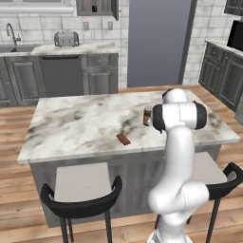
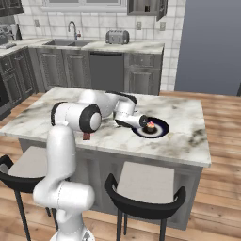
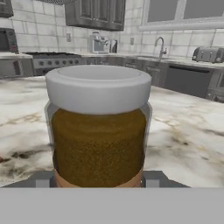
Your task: Take the cinnamon bottle from the cabinet and place it on the dining table, next to the plate with the cupcake. Then take the chocolate from the dining counter and place it on the cupcake plate.
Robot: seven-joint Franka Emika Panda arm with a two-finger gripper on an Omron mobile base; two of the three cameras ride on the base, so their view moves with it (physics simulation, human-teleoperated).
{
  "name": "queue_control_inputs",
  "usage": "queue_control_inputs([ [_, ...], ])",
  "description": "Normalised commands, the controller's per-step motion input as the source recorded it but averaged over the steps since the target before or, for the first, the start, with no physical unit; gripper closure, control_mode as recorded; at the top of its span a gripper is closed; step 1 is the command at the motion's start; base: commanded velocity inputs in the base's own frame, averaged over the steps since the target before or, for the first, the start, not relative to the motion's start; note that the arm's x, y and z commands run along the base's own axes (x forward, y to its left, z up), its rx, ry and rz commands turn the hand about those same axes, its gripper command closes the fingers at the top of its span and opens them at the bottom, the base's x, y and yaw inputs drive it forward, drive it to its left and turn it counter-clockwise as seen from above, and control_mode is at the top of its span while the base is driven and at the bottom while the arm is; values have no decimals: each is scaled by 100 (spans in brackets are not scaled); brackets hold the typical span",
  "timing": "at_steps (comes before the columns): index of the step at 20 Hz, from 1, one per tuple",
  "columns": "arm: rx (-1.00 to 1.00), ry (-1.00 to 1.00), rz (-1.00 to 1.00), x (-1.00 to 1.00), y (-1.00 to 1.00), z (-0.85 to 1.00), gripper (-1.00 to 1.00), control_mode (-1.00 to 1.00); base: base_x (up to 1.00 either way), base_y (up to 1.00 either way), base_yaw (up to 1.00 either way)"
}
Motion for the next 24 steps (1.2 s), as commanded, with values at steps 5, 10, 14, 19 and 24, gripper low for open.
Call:
queue_control_inputs([
  [5,-1,1,0,47,-4,-28,100,-100,0,0,0],
  [10,-5,0,0,29,0,-40,100,-100,0,0,0],
  [14,0,1,0,29,0,-30,100,-100,0,0,0],
  [19,0,3,0,-7,0,-8,-100,-100,0,0,0],
  [24,0,-4,0,-28,0,6,-100,-100,0,0,0],
])
